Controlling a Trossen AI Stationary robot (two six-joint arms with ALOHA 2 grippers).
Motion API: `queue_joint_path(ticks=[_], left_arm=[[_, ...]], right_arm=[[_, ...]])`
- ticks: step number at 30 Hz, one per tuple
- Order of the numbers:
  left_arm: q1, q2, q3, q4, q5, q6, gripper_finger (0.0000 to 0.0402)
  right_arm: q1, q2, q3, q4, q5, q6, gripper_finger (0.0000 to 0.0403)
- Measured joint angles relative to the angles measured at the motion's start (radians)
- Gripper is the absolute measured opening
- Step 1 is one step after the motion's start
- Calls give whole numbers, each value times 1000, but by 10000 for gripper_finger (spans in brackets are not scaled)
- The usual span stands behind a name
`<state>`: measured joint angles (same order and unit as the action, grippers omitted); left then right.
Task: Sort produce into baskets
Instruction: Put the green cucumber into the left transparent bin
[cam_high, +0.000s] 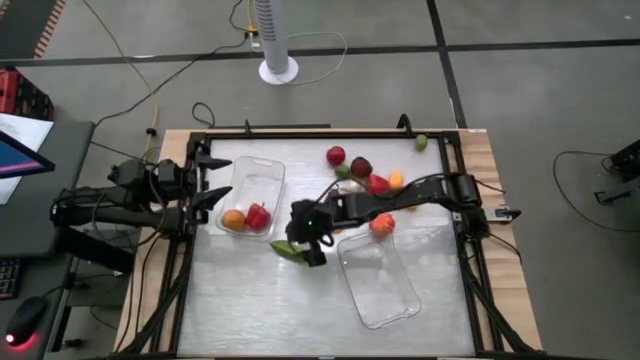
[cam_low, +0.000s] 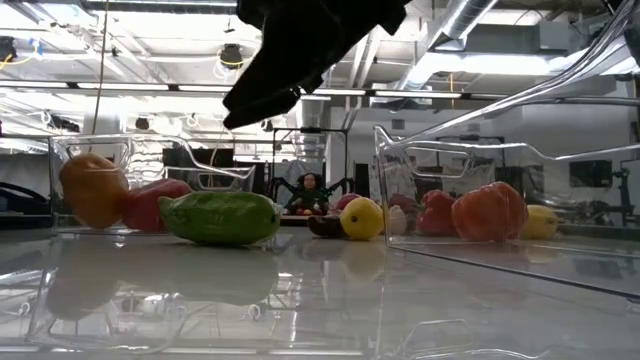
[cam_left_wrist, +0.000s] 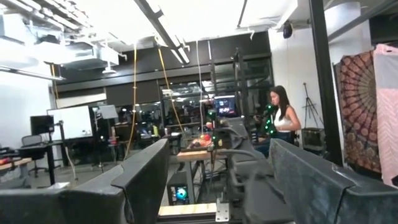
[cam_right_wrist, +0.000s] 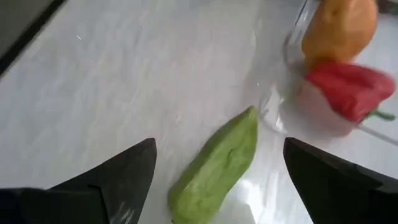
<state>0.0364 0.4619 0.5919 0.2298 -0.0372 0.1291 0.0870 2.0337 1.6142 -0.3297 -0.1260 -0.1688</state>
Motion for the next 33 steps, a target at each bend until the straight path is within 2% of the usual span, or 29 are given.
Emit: queue_joint_path(ticks=[10, 21, 24, 33], left_arm=[[1, 43, 0, 19, -14, -18, 265], [1, 47, 0, 22, -42, -15, 265], [1, 48, 0, 17, -42, -15, 265], [1, 48, 0, 15, -57, -10, 265]], right_arm=[[7, 96, -3, -19, 51, 94, 376], [1, 167, 5, -11, 15, 64, 366], [-10, 180, 2, -25, 17, 59, 342], [-50, 165, 3, -63, 19, 17, 230]])
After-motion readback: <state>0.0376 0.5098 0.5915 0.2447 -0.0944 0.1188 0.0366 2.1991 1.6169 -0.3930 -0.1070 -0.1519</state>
